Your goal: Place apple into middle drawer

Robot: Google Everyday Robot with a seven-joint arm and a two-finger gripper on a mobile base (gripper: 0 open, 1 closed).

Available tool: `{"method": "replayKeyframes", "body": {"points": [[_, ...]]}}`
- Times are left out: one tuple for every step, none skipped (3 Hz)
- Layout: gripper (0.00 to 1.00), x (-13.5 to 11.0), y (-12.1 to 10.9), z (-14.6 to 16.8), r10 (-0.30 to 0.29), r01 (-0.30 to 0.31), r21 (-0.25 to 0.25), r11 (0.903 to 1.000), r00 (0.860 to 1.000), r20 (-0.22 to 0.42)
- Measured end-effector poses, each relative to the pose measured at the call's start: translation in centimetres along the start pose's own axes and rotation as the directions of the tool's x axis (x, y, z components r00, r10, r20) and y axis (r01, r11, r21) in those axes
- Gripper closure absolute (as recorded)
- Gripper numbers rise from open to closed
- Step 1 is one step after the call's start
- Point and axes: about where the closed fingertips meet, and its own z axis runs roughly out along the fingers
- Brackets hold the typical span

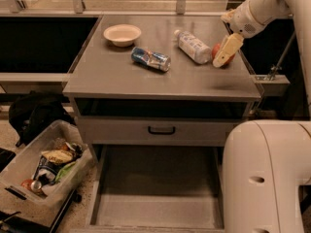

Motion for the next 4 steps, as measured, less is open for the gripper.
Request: {"method": "replayKeyframes", "body": {"points": [[0.0,0.4,0.0,1.4,0.009,-0.009,-0.013,0.9999,1.0,-0.018],[0.0,0.4,0.0,1.4,0.009,-0.009,-0.013,0.9999,1.0,-0.018],[0.0,2.3,0.6,2.2,0.087,-0.086,-0.037,0.9956,0.996,0.028],[0.0,4.2,1.3,3.0,0.178,-0.173,-0.068,0.9826,0.981,0.079]]}}
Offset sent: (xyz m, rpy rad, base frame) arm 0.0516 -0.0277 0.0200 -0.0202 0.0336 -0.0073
